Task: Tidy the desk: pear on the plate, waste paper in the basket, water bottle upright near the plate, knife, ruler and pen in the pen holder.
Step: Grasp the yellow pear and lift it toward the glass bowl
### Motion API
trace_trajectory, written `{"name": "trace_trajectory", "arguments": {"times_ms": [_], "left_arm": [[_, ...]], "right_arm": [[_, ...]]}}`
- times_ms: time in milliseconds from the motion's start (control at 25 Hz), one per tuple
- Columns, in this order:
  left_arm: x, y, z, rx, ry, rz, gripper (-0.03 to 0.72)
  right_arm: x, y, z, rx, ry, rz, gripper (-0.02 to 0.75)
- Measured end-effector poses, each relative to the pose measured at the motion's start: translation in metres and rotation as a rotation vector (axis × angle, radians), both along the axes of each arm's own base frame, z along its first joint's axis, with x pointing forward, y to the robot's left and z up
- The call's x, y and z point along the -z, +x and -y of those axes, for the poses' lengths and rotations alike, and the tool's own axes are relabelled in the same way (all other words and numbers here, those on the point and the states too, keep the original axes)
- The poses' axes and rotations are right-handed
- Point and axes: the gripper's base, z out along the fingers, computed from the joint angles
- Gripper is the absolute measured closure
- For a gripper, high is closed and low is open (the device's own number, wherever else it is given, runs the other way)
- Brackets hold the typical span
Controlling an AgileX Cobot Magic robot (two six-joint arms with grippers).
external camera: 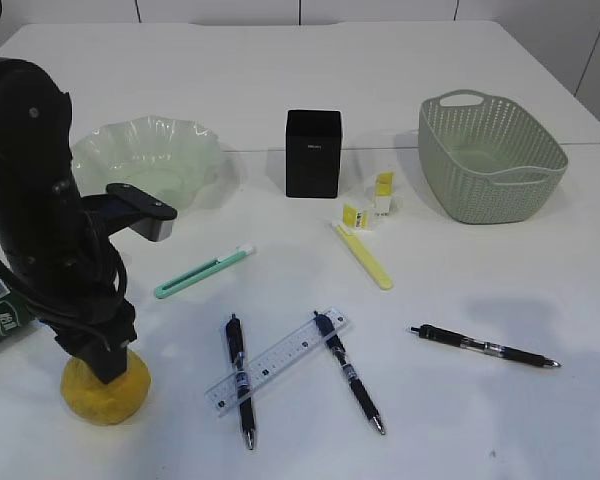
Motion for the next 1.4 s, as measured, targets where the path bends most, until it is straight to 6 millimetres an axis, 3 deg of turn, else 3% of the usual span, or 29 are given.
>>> {"name": "trace_trajectory", "arguments": {"times_ms": [320, 1400], "left_arm": [[-0.0019, 0.0014, -0.0006, 0.009, 0.011, 0.006, 0.408], [-0.0021, 0.0001, -0.0013, 0.012, 0.019, -0.009, 0.415]], "right_arm": [[0.0, 0.0, 0.0, 0.0, 0.0, 0.0, 0.349], [-0.0001, 0.0001, 0.0, 0.0, 0.0, 0.001, 0.349]]}}
